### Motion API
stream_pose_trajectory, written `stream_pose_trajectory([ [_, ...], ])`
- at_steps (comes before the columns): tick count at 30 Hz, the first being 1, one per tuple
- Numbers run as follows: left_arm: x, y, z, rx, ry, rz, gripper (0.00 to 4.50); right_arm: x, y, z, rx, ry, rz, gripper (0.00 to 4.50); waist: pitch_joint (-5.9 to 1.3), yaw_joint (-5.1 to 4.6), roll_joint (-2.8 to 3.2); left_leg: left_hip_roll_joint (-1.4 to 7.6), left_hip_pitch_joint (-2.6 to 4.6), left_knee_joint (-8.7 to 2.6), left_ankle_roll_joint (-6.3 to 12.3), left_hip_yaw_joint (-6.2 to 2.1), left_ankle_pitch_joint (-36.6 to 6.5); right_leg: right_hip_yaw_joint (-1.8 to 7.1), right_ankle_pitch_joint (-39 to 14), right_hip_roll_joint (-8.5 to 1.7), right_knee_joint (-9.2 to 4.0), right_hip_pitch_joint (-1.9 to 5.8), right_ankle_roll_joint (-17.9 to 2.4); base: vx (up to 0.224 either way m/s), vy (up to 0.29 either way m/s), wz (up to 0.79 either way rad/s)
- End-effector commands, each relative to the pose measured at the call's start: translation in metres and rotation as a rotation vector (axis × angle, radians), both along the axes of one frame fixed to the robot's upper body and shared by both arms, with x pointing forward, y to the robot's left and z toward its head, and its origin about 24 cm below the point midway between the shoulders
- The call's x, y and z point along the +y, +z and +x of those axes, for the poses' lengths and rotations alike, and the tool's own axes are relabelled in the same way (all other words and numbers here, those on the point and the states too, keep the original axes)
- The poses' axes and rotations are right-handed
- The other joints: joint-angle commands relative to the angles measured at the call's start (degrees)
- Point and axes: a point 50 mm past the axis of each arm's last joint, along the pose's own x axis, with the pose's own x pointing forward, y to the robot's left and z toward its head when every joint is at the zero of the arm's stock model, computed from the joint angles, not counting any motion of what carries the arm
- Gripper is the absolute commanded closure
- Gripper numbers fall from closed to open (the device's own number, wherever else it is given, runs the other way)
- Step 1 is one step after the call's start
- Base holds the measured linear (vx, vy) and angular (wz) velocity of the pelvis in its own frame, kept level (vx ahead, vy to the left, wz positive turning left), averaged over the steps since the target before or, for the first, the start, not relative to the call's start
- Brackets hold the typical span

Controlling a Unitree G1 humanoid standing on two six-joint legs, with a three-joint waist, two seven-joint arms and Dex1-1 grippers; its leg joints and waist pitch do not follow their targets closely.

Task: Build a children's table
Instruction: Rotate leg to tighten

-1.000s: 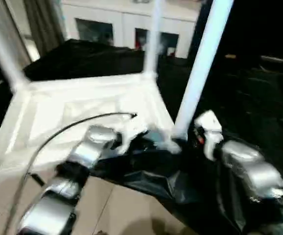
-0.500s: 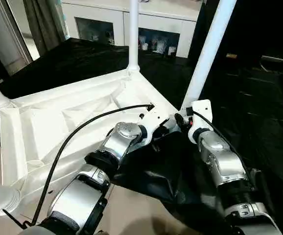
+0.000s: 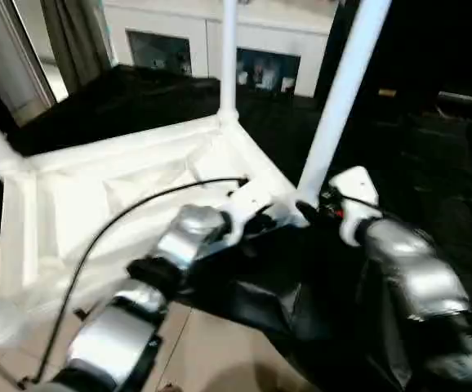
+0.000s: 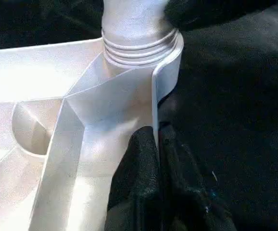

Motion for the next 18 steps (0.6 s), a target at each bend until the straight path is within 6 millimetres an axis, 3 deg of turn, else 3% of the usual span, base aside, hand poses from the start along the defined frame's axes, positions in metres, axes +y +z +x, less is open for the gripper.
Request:
stream_pose_trajectory([
  [1,-0.009,0.018,-0.005,-0.052,-0.130,-0.111,4.50,0.004,0.003,-0.009,0.033,0.126,0.009,0.95,-3.82,0.33,-1.13,1.14,-0.03,-3.69,5.62,-0.03,-10.75,2.89,-22.35,-3.54,-4.58,3.69,-6.88,0.000,0.000,0.00],
  [4,-0.003,0.020,-0.010,-0.036,-0.203,-0.103,4.50,-0.001,0.003,-0.017,0.067,0.195,-0.003,0.95,-3.75,0.32,-1.06,1.21,0.07,-3.72,5.09,-0.05,-11.22,2.84,-23.59,-3.45,-4.74,3.25,-7.06,0.000,0.000,0.00],
  [10,0.006,0.024,-0.022,-0.004,-0.321,-0.113,4.50,-0.003,0.002,-0.027,0.122,0.291,-0.031,0.95,-3.71,0.45,-0.97,1.40,0.08,-3.87,4.50,-0.14,-11.57,2.91,-23.67,-3.50,-4.60,3.19,-7.08,0.000,0.000,0.00],
  [18,0.012,0.025,-0.028,0.017,-0.349,-0.110,4.50,-0.001,0.001,-0.030,0.157,0.323,-0.001,1.11,-3.73,0.79,-0.81,1.51,0.02,-3.92,3.95,-0.17,-10.99,3.03,-20.84,-3.52,-4.14,3.26,-8.00,0.000,0.000,0.00],
])
